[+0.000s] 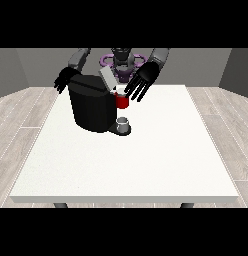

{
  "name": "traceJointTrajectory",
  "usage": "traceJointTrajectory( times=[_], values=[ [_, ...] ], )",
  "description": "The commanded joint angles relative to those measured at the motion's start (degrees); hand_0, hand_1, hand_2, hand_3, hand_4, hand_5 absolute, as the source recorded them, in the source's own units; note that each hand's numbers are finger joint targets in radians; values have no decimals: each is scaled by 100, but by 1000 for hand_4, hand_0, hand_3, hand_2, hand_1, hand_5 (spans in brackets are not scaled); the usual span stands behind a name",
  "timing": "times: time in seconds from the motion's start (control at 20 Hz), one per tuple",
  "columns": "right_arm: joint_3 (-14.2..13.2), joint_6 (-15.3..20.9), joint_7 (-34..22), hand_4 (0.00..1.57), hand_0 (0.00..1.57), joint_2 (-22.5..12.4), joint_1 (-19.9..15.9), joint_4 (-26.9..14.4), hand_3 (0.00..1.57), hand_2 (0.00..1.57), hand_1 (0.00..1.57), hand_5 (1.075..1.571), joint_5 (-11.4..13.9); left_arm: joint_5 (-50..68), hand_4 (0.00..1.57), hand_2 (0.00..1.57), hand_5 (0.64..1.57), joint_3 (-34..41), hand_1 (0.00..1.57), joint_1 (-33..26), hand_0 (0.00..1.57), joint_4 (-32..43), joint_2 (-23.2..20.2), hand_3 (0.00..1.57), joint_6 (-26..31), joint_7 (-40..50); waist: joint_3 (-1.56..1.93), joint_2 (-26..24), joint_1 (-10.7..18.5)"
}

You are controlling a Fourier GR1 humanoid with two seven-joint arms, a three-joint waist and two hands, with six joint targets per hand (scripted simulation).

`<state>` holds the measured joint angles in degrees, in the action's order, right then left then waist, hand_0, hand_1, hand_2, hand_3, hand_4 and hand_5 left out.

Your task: Insert the coffee pod into the coffee machine and close the lid

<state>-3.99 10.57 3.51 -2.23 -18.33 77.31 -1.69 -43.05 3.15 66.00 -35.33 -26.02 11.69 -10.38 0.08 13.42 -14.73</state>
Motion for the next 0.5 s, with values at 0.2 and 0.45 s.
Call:
traceJointTrajectory(
  times=[0.2, 0.45],
  values=[
    [275, 172, 154, 411, 0, 212, 473, -48, 0, 0, 0, 1571, 80, -41, 0, 0, 1571, 45, 0, -103, 0, 11, -3, 0, 210, 150, -7, -402, 88],
    [-212, -47, 147, 383, 0, -19, 267, -261, 0, 0, 0, 1571, -242, 191, 0, 0, 1571, 207, 0, -253, 0, -162, 235, 0, 302, 153, -7, -535, 328]
  ],
)
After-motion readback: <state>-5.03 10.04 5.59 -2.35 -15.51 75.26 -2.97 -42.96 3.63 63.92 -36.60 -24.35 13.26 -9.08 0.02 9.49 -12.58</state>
